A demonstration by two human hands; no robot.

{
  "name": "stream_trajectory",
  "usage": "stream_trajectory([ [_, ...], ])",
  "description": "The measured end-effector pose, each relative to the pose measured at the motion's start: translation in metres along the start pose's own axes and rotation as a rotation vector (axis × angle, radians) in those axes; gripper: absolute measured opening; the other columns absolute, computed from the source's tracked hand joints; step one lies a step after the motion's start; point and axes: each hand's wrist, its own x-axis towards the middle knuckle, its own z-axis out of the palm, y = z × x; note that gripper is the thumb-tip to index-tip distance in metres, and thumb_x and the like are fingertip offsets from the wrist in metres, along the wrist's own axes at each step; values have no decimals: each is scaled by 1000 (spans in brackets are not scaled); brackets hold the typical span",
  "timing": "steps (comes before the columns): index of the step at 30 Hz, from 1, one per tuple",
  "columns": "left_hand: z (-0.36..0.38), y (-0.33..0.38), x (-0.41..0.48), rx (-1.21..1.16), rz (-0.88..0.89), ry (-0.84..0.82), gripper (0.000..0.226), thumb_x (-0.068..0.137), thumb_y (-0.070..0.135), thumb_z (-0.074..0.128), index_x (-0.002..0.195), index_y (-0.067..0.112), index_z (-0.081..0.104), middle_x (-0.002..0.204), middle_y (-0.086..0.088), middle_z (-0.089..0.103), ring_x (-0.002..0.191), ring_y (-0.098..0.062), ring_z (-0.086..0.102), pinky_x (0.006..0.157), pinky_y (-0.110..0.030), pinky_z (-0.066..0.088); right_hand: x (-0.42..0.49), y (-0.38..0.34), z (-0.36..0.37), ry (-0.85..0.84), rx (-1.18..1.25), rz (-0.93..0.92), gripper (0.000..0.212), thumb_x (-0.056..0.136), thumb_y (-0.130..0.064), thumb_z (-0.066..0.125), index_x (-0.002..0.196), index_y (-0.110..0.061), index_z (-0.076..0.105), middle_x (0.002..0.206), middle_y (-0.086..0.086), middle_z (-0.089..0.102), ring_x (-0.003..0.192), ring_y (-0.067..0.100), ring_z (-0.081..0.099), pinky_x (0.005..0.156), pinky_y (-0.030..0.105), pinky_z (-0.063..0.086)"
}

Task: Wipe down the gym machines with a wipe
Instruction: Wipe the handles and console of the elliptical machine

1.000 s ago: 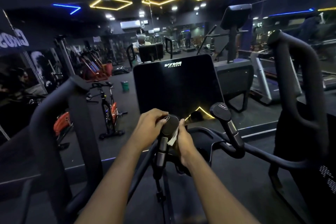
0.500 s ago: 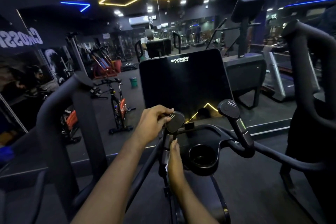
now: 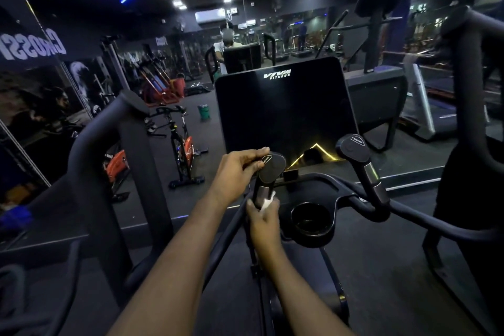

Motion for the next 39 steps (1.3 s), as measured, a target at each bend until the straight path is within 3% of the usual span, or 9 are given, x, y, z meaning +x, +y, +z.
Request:
stream_trajectory([
  [9,-2,-1,-25,93,4,-144,62,99,-6,53,152,23,43,155,13,40,143,2,32,117,-11,21,-41,25,-27,-32,-292,-77,15,94,-16,66,96,-27,56,91,-8,68,84,9,64,75,23,48],
  [12,7,-7,-50,24,30,122,48,98,-7,53,141,15,59,135,7,63,125,2,55,105,-15,45,-35,4,-52,107,-365,-117,22,94,-15,66,73,-19,62,68,-4,62,65,13,56,58,16,40],
  [14,10,-13,-64,-4,20,286,39,98,-7,52,127,12,69,116,2,73,97,6,68,86,-17,56,-35,-17,-60,123,-344,-201,20,96,-16,66,76,-14,65,80,0,64,73,9,59,66,14,42],
  [18,5,-15,-81,-70,-49,268,31,97,8,54,119,21,71,103,9,75,96,-1,69,85,-19,53,-34,-58,-58,-7,-198,-234,1,93,-15,70,95,-15,70,92,-1,72,86,11,69,73,20,51],
  [21,4,-12,-93,-182,-136,115,28,93,26,58,119,24,70,103,8,75,99,-8,69,88,-27,55,-30,-79,-53,-25,-138,-279,16,87,-16,78,94,-20,65,89,-4,71,80,9,67,70,22,54],
  [25,1,-12,-100,-73,-120,95,7,95,17,68,93,24,68,83,7,71,80,-8,67,69,-27,56,-23,-80,-52,-78,-173,-271,17,86,-22,80,88,-17,64,81,0,70,77,17,67,69,29,55],
  [31,3,-19,-91,104,-217,515,20,90,5,62,76,15,52,77,7,61,66,-6,53,59,-21,34,-20,-92,-47,233,-214,-351,5,93,-20,71,95,-20,67,91,-4,71,85,8,67,69,11,48],
  [35,43,-16,-90,77,-195,428,7,96,8,56,101,13,55,107,5,64,90,-16,64,71,-26,47,10,-113,-44,291,-278,-390,22,96,-29,65,117,-24,58,114,-2,64,101,12,63,75,13,45],
  [39,99,-24,-115,4,-157,323,61,105,19,47,160,23,21,158,11,35,143,-3,35,114,-23,33,48,-120,-35,-47,-355,-317,31,104,-35,53,134,-29,57,130,-9,59,110,-3,58,92,20,45],
])
